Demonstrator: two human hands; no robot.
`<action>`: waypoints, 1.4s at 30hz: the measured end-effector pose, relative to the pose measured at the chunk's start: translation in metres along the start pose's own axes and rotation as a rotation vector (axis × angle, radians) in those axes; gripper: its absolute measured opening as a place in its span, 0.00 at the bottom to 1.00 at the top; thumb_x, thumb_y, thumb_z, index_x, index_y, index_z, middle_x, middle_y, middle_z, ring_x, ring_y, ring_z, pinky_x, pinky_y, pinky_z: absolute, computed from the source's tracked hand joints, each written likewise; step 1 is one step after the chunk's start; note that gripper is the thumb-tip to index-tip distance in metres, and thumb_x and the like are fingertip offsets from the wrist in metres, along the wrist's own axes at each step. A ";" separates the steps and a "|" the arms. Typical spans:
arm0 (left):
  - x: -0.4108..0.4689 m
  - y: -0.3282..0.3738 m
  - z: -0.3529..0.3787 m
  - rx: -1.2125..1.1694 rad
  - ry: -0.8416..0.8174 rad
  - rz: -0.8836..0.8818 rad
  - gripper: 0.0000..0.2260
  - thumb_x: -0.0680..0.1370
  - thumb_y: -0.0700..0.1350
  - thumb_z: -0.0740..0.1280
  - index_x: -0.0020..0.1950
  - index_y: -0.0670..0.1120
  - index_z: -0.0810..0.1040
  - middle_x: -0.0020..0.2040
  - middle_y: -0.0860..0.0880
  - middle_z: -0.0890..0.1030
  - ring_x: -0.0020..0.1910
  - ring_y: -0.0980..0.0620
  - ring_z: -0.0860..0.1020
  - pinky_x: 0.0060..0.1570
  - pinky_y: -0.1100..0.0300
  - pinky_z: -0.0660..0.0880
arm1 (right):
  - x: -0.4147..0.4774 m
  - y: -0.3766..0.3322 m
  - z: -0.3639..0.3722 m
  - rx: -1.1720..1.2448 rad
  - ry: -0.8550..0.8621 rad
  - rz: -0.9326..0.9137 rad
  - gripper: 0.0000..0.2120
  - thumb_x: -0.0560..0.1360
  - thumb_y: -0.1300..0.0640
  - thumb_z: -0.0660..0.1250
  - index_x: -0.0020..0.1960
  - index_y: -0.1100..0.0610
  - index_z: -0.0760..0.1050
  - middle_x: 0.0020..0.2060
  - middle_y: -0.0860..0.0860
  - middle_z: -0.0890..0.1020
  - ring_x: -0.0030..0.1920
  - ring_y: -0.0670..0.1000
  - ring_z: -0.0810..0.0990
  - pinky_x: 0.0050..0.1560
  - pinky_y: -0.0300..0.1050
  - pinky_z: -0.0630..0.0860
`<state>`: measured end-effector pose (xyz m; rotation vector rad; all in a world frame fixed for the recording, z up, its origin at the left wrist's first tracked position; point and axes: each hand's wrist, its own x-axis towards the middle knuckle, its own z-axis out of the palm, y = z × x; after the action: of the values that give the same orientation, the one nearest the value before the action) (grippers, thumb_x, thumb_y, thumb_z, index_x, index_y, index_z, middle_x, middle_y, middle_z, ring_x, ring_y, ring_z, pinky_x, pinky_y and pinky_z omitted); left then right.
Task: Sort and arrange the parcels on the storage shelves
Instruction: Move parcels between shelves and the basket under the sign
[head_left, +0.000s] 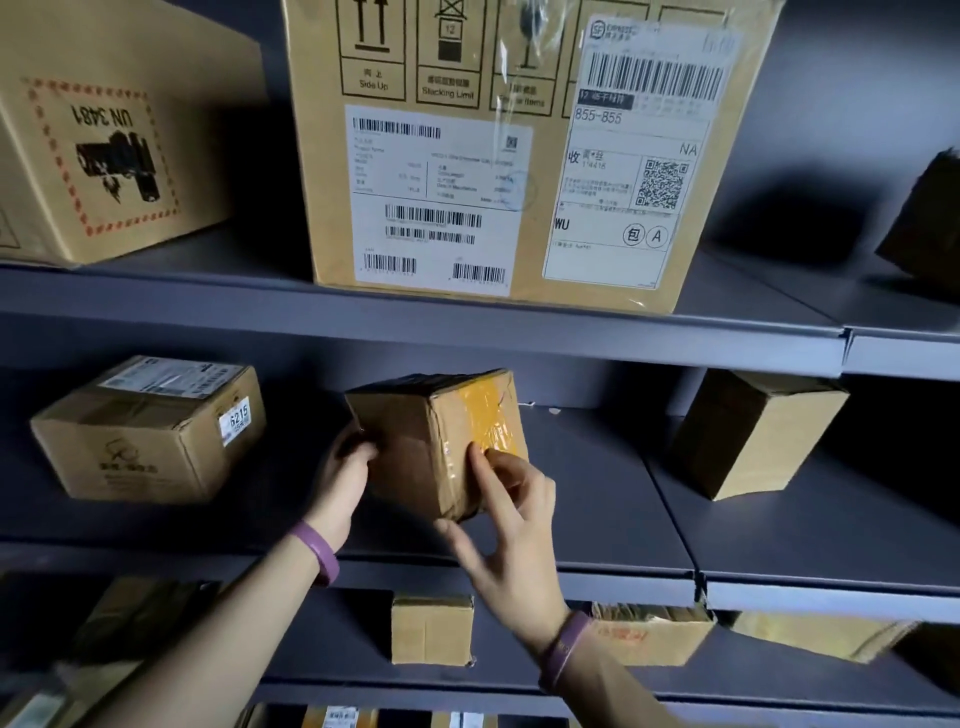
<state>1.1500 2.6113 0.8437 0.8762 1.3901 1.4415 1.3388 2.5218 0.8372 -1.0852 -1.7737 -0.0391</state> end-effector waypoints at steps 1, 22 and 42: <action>-0.002 0.001 0.000 -0.011 0.002 0.021 0.18 0.77 0.36 0.62 0.67 0.46 0.75 0.61 0.43 0.79 0.62 0.43 0.76 0.65 0.45 0.70 | -0.001 0.001 -0.001 0.015 0.007 0.023 0.32 0.76 0.42 0.67 0.76 0.51 0.63 0.64 0.49 0.67 0.65 0.46 0.63 0.68 0.33 0.57; -0.109 0.007 0.009 0.450 -0.172 1.056 0.21 0.75 0.44 0.61 0.69 0.47 0.71 0.73 0.50 0.68 0.68 0.55 0.66 0.64 0.60 0.63 | 0.036 0.055 0.010 0.821 0.126 0.814 0.16 0.84 0.54 0.54 0.69 0.53 0.70 0.61 0.59 0.78 0.55 0.55 0.75 0.62 0.61 0.73; -0.050 0.003 -0.018 0.115 -0.076 0.317 0.19 0.74 0.34 0.70 0.63 0.46 0.74 0.56 0.53 0.80 0.56 0.59 0.78 0.46 0.74 0.73 | 0.019 0.046 -0.017 0.730 0.097 0.613 0.21 0.75 0.73 0.66 0.62 0.55 0.69 0.57 0.51 0.79 0.56 0.47 0.80 0.56 0.41 0.78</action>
<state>1.1487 2.5579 0.8495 1.2570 1.3297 1.5554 1.3813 2.5533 0.8400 -0.9958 -1.1419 0.8474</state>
